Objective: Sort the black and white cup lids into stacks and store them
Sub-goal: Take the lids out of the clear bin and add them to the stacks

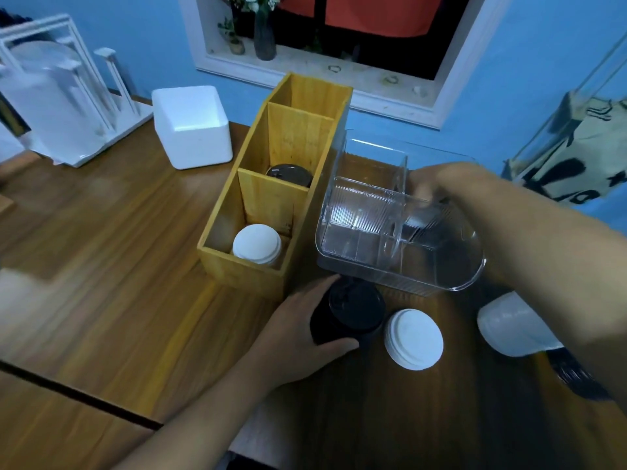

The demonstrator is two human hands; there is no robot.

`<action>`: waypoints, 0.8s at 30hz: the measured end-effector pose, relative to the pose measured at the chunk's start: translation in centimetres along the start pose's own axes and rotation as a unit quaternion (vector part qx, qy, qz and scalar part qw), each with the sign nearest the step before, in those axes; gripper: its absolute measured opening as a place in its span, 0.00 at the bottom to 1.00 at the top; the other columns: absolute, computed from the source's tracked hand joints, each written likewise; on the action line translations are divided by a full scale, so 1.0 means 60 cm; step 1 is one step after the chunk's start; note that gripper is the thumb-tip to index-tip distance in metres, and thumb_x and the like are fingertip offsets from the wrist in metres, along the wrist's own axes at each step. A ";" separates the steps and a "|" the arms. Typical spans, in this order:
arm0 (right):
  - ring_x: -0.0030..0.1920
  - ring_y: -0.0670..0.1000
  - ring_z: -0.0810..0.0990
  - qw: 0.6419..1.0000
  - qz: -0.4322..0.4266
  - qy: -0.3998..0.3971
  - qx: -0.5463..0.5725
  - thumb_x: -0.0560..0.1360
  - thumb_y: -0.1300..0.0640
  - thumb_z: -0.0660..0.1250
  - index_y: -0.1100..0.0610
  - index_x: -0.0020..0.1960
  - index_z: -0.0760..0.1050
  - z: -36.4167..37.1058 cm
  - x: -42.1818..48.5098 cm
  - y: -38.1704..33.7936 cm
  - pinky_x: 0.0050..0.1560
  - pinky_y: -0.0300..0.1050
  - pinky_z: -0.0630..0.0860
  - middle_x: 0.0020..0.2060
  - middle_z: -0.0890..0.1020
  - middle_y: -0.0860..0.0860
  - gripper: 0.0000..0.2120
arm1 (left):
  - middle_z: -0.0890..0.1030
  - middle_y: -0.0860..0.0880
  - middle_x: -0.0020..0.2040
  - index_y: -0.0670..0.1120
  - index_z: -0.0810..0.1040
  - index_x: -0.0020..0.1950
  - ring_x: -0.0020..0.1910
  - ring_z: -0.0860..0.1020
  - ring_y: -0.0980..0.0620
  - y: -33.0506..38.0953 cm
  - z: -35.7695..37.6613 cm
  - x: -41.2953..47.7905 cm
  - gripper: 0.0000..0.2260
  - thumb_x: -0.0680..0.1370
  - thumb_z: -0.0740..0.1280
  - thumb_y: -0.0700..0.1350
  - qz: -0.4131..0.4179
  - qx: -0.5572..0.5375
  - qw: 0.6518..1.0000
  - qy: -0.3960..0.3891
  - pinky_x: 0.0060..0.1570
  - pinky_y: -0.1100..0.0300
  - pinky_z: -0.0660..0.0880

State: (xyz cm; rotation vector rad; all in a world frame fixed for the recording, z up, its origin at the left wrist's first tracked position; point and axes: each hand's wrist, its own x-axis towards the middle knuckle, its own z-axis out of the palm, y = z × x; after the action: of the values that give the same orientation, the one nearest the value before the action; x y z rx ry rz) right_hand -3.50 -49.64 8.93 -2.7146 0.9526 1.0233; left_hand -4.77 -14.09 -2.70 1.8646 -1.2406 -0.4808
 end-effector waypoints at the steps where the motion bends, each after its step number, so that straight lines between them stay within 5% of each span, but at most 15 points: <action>1: 0.61 0.61 0.79 1.000 -0.005 0.006 0.006 0.56 0.37 0.80 0.55 0.68 0.74 0.002 -0.001 0.002 0.63 0.60 0.76 0.63 0.79 0.54 0.45 | 0.68 0.66 0.74 0.57 0.62 0.80 0.74 0.65 0.66 0.000 0.000 0.000 0.40 0.72 0.75 0.64 -0.001 -0.001 1.000 0.001 0.73 0.65 0.64; 4: 0.48 0.59 0.83 1.000 -0.003 0.023 0.017 0.61 0.41 0.79 0.58 0.54 0.79 0.000 -0.029 0.003 0.50 0.55 0.83 0.49 0.83 0.55 0.29 | 0.69 0.62 0.75 0.55 0.62 0.80 0.74 0.66 0.63 -0.003 0.002 0.001 0.41 0.72 0.76 0.63 -0.004 0.001 1.000 0.002 0.73 0.61 0.65; 6: 0.45 0.61 0.85 0.998 0.004 0.052 0.035 0.62 0.39 0.78 0.59 0.51 0.80 -0.011 -0.044 0.011 0.46 0.60 0.84 0.47 0.84 0.58 0.28 | 0.69 0.61 0.75 0.54 0.62 0.80 0.74 0.65 0.63 -0.005 0.003 0.001 0.42 0.72 0.76 0.64 -0.008 0.003 1.000 0.002 0.73 0.61 0.65; 10: 0.51 0.61 0.82 0.993 0.007 0.120 0.005 0.68 0.39 0.74 0.56 0.61 0.78 -0.034 -0.093 0.016 0.55 0.58 0.81 0.54 0.81 0.56 0.28 | 0.70 0.61 0.74 0.55 0.63 0.80 0.74 0.66 0.63 -0.006 0.004 0.002 0.42 0.71 0.76 0.64 -0.015 0.004 1.000 0.002 0.73 0.60 0.66; 16: 0.53 0.63 0.78 0.964 0.044 0.253 -0.066 0.66 0.40 0.76 0.56 0.63 0.75 -0.026 -0.148 0.030 0.48 0.50 0.77 0.54 0.80 0.59 0.32 | 0.70 0.60 0.75 0.54 0.63 0.80 0.74 0.66 0.63 -0.004 0.003 0.002 0.42 0.71 0.76 0.63 -0.013 0.016 1.000 0.005 0.73 0.61 0.65; 24: 0.52 0.64 0.77 0.943 -0.002 0.331 -0.015 0.64 0.42 0.76 0.54 0.64 0.70 0.006 -0.205 0.041 0.50 0.57 0.78 0.53 0.79 0.60 0.33 | 0.72 0.59 0.74 0.53 0.64 0.80 0.73 0.68 0.61 0.002 0.002 0.000 0.42 0.71 0.74 0.65 -0.008 0.021 1.000 0.013 0.73 0.55 0.68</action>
State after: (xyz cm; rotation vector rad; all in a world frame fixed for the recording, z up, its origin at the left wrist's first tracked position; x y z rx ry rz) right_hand -12.30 -45.04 16.63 -3.1350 0.9955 0.0862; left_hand -4.90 -14.18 -2.67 1.9106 -1.2286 -0.4406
